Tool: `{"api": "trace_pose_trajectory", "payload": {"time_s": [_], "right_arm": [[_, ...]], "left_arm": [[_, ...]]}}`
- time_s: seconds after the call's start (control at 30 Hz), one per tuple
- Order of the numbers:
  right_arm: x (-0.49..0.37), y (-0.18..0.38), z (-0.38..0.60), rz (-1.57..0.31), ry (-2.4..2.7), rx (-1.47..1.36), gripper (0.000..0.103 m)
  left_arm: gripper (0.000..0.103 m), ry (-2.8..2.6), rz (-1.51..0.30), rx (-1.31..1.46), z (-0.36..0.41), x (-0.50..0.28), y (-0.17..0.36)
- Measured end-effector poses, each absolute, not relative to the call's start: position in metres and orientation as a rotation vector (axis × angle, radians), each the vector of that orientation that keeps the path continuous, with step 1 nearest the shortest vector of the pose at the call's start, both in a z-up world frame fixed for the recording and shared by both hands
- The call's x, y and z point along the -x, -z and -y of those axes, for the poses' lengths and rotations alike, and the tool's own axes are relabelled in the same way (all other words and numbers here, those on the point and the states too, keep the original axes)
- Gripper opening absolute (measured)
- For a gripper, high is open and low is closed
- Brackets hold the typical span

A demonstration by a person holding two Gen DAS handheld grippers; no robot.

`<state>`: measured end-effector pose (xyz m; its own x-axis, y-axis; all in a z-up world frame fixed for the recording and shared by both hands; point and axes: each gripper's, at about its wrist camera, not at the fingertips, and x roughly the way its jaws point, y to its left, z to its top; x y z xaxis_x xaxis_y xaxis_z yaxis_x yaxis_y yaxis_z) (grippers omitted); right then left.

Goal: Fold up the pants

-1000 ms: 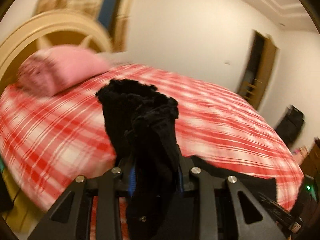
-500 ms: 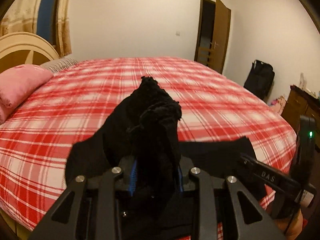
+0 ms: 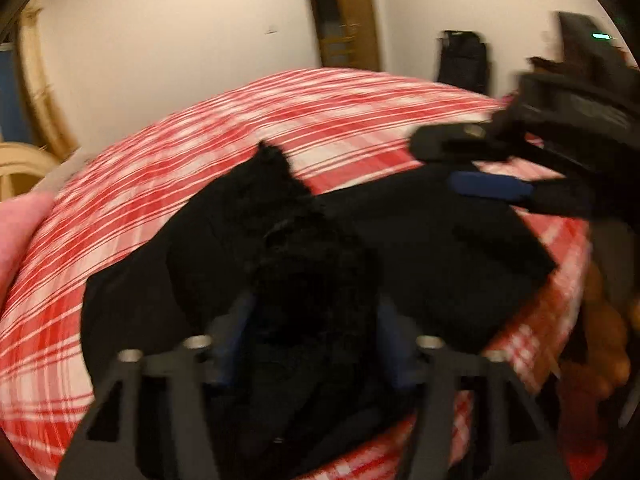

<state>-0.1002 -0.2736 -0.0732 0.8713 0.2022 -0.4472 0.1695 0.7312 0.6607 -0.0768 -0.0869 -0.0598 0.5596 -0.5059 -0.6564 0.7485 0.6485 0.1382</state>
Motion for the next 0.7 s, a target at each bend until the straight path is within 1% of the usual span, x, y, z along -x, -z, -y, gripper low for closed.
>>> {"api": "trace_pose_trajectory", "payload": {"time_s": [0.03, 0.13, 0.2, 0.27, 0.3, 0.33, 0.47, 0.6, 0.7], "right_arm": [[0.099, 0.072, 0.277, -0.519, -0.029, -0.784, 0.072], [0.096, 0.068, 0.284, -0.502, -0.081, -0.848, 0.072], [0.09, 0.07, 0.282, -0.513, -0.13, -0.879, 0.072], [0.077, 0.076, 0.27, -0.562, -0.164, -0.866, 0.072], [0.073, 0.08, 0.263, -0.599, -0.192, -0.84, 0.072], [0.068, 0.085, 0.257, -0.621, -0.197, -0.835, 0.072], [0.05, 0.109, 0.224, -0.709, -0.273, -0.814, 0.072], [0.047, 0.101, 0.191, -0.712, -0.227, -0.556, 0.073], [0.043, 0.1, 0.179, -0.712, -0.193, -0.476, 0.072]], "left_arm": [[0.082, 0.821, -0.616, -0.44, 0.083, 0.082, 0.056], [0.087, 0.86, -0.57, -0.451, 0.07, 0.094, 0.043], [0.088, 0.88, -0.562, -0.398, 0.053, 0.095, 0.03], [0.092, 0.869, -0.568, -0.313, 0.031, 0.086, 0.018], [0.098, 0.837, -0.572, -0.246, 0.016, 0.077, 0.012], [0.101, 0.802, -0.575, -0.195, 0.005, 0.07, 0.008], [0.101, 0.561, -0.65, 0.004, -0.046, 0.029, 0.009], [0.101, 0.375, -0.814, 0.167, -0.089, 0.0, 0.038], [0.101, 0.359, -0.871, 0.289, -0.107, -0.001, 0.055]]}}
